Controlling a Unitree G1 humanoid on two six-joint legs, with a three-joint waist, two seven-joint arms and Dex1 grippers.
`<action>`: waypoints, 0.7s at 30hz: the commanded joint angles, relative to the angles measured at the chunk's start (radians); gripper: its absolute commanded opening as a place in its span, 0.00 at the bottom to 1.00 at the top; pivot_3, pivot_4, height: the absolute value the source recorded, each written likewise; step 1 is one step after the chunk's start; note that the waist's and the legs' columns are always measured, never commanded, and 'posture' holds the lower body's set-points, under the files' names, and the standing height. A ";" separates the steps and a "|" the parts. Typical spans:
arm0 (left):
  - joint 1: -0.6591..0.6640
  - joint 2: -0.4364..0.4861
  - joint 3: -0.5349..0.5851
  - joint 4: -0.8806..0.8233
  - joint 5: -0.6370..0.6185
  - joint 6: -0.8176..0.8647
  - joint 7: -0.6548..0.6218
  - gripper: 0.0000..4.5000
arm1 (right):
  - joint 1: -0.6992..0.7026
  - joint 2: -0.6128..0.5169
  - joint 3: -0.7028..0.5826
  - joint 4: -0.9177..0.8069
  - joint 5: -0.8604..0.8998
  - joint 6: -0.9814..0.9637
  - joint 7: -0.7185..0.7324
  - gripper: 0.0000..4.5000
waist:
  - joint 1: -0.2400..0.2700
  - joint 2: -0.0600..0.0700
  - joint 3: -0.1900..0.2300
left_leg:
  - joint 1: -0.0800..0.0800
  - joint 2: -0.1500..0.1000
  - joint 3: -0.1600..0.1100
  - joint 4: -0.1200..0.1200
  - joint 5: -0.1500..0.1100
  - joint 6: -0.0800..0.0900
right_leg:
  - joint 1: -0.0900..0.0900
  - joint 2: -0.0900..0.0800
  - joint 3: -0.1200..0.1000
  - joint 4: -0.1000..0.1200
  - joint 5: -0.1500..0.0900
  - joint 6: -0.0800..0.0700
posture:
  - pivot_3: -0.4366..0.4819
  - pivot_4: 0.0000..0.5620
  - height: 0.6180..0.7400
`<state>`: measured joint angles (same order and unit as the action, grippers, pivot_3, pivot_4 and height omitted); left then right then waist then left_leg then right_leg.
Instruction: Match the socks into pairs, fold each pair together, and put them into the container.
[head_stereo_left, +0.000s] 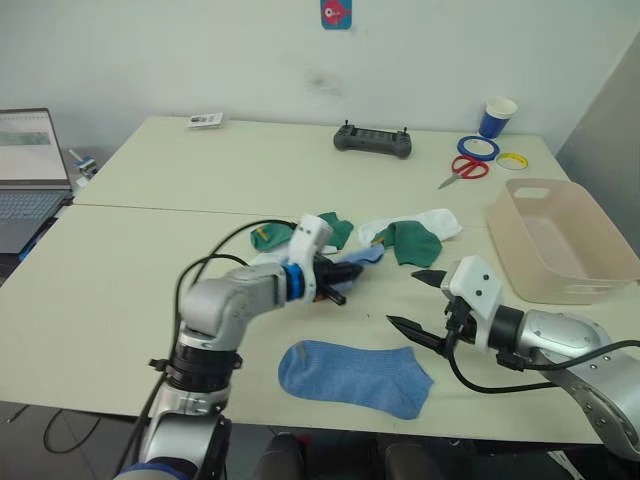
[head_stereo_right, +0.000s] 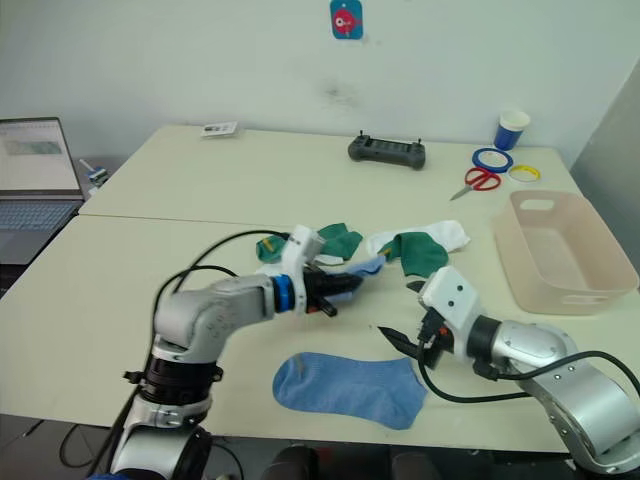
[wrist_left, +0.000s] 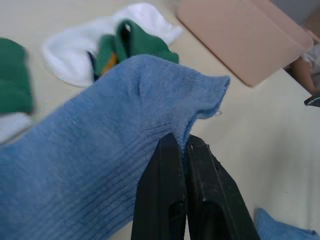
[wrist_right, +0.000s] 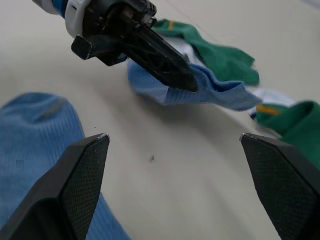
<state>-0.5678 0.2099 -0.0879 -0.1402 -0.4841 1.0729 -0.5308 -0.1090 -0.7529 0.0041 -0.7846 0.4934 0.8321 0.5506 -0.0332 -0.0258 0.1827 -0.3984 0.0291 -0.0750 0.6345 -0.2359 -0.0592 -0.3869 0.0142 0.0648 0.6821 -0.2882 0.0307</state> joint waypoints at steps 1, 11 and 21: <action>-0.005 -0.043 -0.072 0.043 0.048 -0.092 0.015 0.00 | 0.013 -0.016 -0.047 -0.044 0.001 0.007 -0.011 1.00 | 0.000 0.001 0.000 | 0.001 0.000 0.000 0.000 0.000 0.000 | 0.000 0.000 0.000 0.000 0.000 0.000 | 0.48 0.27 1.00; -0.050 -0.020 -0.117 0.041 0.027 -0.129 -0.087 0.43 | 0.064 -0.031 -0.030 -0.059 -0.026 0.000 -0.020 1.00 | 0.003 0.001 0.000 | 0.000 -0.001 0.001 0.000 0.000 0.000 | 0.000 0.000 0.001 -0.001 0.001 0.001 | 0.48 0.27 1.00; -0.106 0.385 -0.102 0.126 0.175 -0.627 -0.455 0.99 | 0.043 -0.009 -0.014 -0.055 -0.033 -0.015 -0.012 1.00 | -0.009 0.002 -0.001 | 0.002 0.001 0.001 -0.003 0.000 0.000 | -0.001 0.002 0.001 0.000 0.001 0.000 | 0.48 0.27 1.00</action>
<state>-0.6655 0.5806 -0.1649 -0.0382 -0.3621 0.6048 -0.9089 -0.0517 -0.7682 -0.0058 -0.8097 0.4574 0.8386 0.5399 -0.0420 -0.0242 0.1822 -0.3962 0.0298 -0.0733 0.6315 -0.2358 -0.0593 -0.3878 0.0159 0.0658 0.6814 -0.2876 0.0308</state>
